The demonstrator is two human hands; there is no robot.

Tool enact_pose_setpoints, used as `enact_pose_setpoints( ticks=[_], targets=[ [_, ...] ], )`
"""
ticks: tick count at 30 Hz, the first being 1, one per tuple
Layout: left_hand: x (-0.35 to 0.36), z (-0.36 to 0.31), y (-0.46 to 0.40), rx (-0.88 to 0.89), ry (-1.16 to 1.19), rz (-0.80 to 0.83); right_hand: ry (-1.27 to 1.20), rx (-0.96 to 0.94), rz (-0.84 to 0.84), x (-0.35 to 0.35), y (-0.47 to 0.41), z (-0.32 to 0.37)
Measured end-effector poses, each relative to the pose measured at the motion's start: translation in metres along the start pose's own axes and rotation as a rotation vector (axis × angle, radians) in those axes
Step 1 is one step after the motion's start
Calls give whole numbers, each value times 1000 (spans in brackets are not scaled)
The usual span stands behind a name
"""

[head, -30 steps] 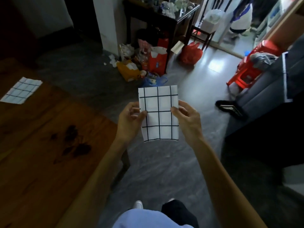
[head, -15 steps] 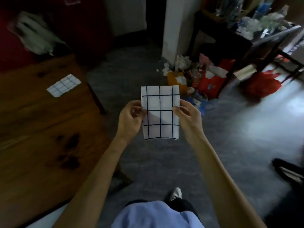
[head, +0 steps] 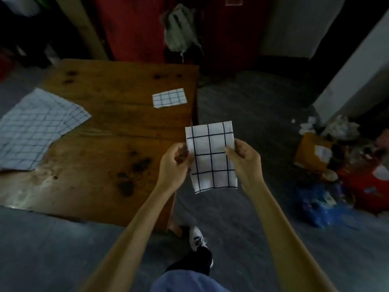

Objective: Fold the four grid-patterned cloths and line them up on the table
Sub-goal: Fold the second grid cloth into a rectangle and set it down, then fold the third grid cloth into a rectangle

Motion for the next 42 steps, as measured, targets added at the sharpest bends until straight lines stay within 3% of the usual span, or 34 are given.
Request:
enact_pose_setpoints(
  ticks=[7, 19, 30, 35, 42],
  targets=[
    [-35, 59, -59, -199, 62, -203, 165, 39, 249, 85, -79, -6],
    [-92, 125, -117, -414, 96, -520, 203, 38, 646, 218, -171, -29],
    [-105, 190, -133, -889, -186, -791, 452, 84, 891, 310, -245, -72],
    [-114, 172, -127, -877, -206, -935, 391, 57, 1044, 352, -234, -44],
    [-156, 107, -94, -708, -241, -1152, 266, -97, 1382, 408, -144, 12]
  ],
)
Point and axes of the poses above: each hand's wrist, its own y-axis away from the middle knuckle, its own x-axis out of the palm, z = x × y, the point moved 5 cm from there along -y, towards the middle knuckle, and after that the axes turned 2 degrees about -z, right-handed, at the moved point
